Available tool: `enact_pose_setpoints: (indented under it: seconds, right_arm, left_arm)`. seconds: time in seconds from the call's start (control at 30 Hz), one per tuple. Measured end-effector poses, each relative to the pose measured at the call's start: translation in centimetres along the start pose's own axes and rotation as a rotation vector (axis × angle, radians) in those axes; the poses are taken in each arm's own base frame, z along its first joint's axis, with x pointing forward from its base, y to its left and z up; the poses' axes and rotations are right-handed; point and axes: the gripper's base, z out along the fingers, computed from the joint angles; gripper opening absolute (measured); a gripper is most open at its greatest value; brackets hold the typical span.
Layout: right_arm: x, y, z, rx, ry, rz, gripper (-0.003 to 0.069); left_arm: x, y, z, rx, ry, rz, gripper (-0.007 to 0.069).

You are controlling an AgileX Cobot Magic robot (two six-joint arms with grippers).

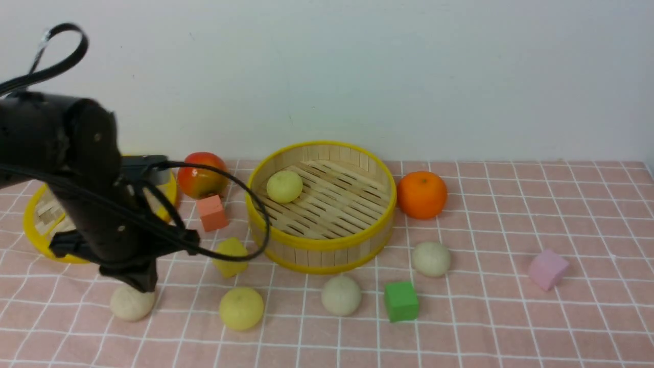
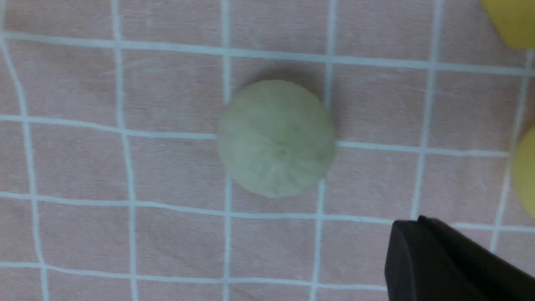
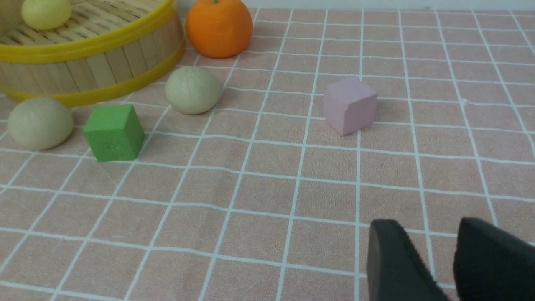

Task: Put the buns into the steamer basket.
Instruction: Use the left arm to grab a steamed stuffed bun

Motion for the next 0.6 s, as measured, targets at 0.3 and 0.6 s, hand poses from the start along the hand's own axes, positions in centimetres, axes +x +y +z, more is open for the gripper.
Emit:
enact_pose_setpoints:
  seconds: [0.3,0.6]
  right_arm:
    - [0.0,0.0,0.0,0.0,0.0,0.0,0.024]
    - [0.0,0.0,0.0,0.0,0.0,0.0,0.024]
  left_arm:
    - [-1.0,3.0,1.5,-0.055,-0.012,-0.048,0.0226]
    - [-1.7,3.1,3.3,-0.071,-0.04,-0.024,0.028]
